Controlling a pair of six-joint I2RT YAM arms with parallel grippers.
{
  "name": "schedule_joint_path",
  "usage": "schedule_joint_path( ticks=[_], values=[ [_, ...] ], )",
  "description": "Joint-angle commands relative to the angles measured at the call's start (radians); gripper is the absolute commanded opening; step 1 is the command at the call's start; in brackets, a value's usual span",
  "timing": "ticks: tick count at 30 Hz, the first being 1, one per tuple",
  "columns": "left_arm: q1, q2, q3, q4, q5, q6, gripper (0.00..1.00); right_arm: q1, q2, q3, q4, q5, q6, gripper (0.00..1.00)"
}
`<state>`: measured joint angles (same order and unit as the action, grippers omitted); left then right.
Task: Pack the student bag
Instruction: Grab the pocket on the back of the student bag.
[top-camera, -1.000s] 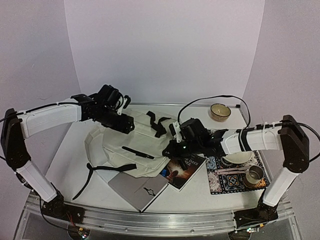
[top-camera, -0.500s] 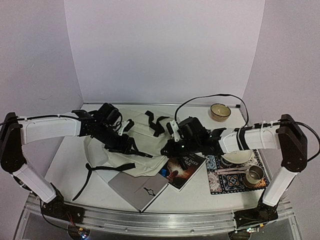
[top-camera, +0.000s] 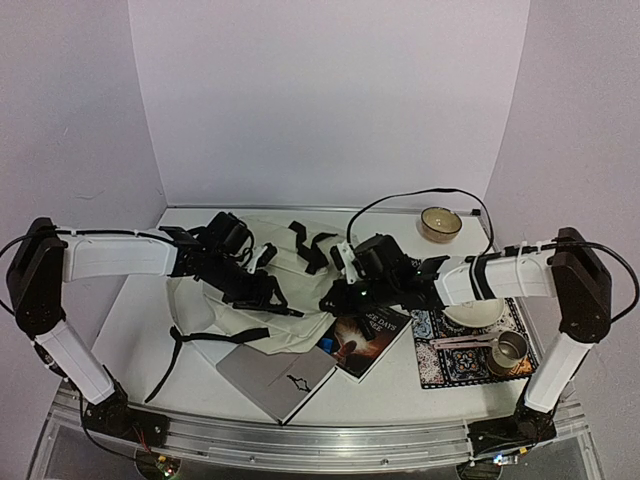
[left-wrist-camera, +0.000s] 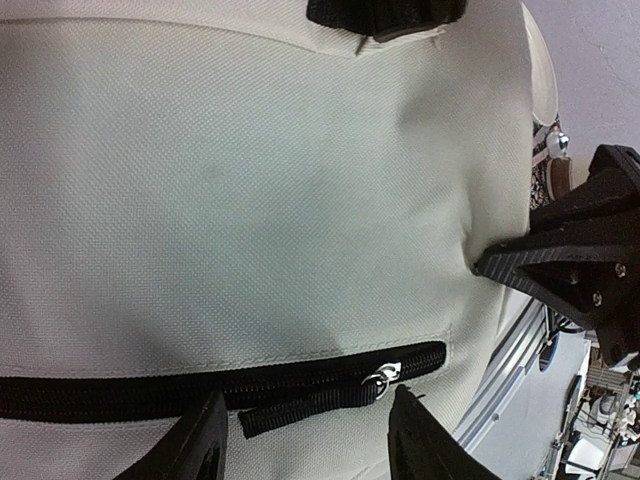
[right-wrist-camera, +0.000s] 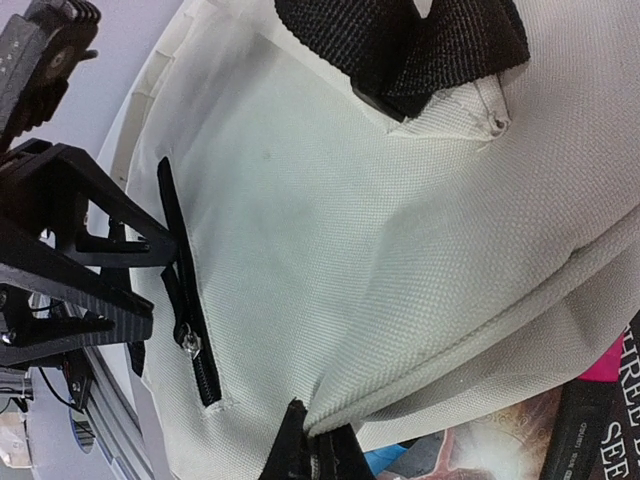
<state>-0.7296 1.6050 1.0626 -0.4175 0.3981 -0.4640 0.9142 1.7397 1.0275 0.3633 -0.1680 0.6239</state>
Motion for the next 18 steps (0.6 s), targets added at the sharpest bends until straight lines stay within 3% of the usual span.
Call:
schedule_joint_path(
  ticks=[1,18],
  values=[
    [0.002,0.035,-0.013,0.041,-0.014,-0.032,0.54,0.004,0.016,0.044,0.041,-0.043,-0.01,0.0],
    [-0.058,0.028,0.015,0.097,0.041,-0.069,0.4,0.003,0.041,0.049,0.073,-0.067,0.009,0.0]
  ],
)
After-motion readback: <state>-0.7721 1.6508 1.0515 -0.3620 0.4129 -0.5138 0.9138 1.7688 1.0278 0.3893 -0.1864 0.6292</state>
